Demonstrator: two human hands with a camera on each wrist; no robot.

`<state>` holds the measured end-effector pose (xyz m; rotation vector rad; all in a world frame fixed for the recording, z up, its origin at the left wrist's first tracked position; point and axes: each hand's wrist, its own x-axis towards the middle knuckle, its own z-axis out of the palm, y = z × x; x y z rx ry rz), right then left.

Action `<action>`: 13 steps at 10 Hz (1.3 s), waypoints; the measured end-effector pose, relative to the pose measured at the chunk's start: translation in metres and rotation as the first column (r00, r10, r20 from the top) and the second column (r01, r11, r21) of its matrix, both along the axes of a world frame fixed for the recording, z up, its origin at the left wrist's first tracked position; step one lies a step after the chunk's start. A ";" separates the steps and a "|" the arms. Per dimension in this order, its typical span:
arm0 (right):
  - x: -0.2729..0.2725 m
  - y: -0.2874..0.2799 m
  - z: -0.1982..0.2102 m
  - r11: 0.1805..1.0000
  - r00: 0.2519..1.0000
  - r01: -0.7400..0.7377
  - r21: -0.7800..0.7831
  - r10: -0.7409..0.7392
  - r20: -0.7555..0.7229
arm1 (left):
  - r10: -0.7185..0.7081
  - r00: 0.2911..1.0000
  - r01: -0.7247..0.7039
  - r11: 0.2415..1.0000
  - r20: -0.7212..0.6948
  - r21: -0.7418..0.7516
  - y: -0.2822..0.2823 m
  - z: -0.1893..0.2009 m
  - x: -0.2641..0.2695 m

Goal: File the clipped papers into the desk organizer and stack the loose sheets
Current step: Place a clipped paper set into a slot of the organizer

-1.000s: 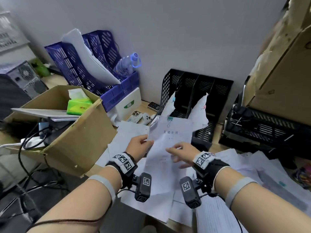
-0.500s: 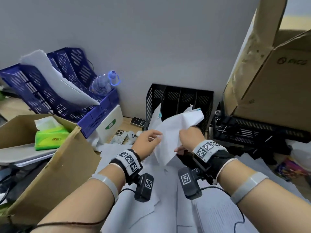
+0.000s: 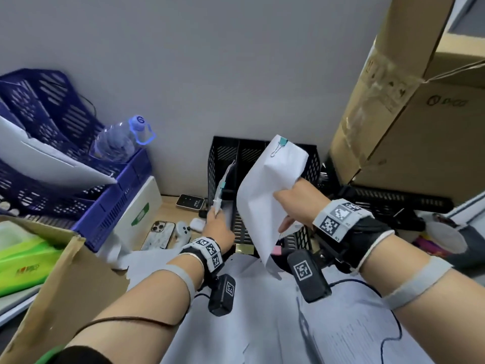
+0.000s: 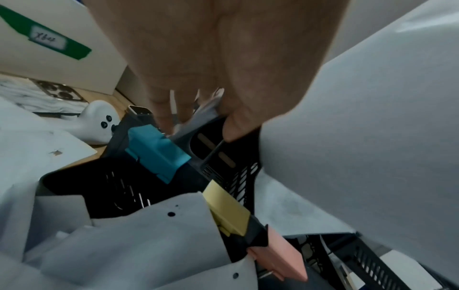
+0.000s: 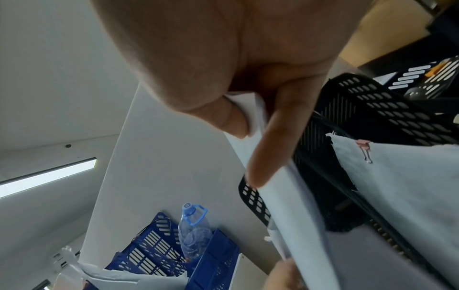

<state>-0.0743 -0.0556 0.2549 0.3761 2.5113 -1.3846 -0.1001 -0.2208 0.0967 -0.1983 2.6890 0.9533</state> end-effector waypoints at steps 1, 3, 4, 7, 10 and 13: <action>-0.019 -0.014 -0.021 0.998 0.999 -0.048 -0.045 0.048 0.006 | 0.068 0.996 -0.061 0.990 -0.054 0.126 -0.016 0.002 -0.004; -0.040 -0.064 -0.020 0.936 0.963 -0.267 0.230 0.248 0.107 | 0.057 0.983 -0.005 0.958 -0.173 0.288 -0.042 0.011 -0.007; -0.048 -0.081 -0.032 0.964 0.979 -0.192 0.184 0.200 -0.028 | 0.042 0.978 0.020 0.956 -0.205 0.291 -0.047 0.014 -0.009; -0.073 -0.105 -0.077 0.997 0.999 -0.045 -0.056 0.046 0.008 | -0.043 0.990 0.074 0.967 -0.131 0.243 -0.058 -0.002 -0.011; -0.071 -0.093 -0.121 0.980 0.972 -0.197 -0.039 0.201 0.122 | -0.010 0.985 0.061 0.954 -0.172 0.294 -0.054 -0.015 -0.005; -0.029 -0.024 -0.122 0.969 0.975 -0.132 -0.208 0.165 0.152 | 0.100 0.871 0.049 0.957 -0.482 0.287 0.011 0.004 0.010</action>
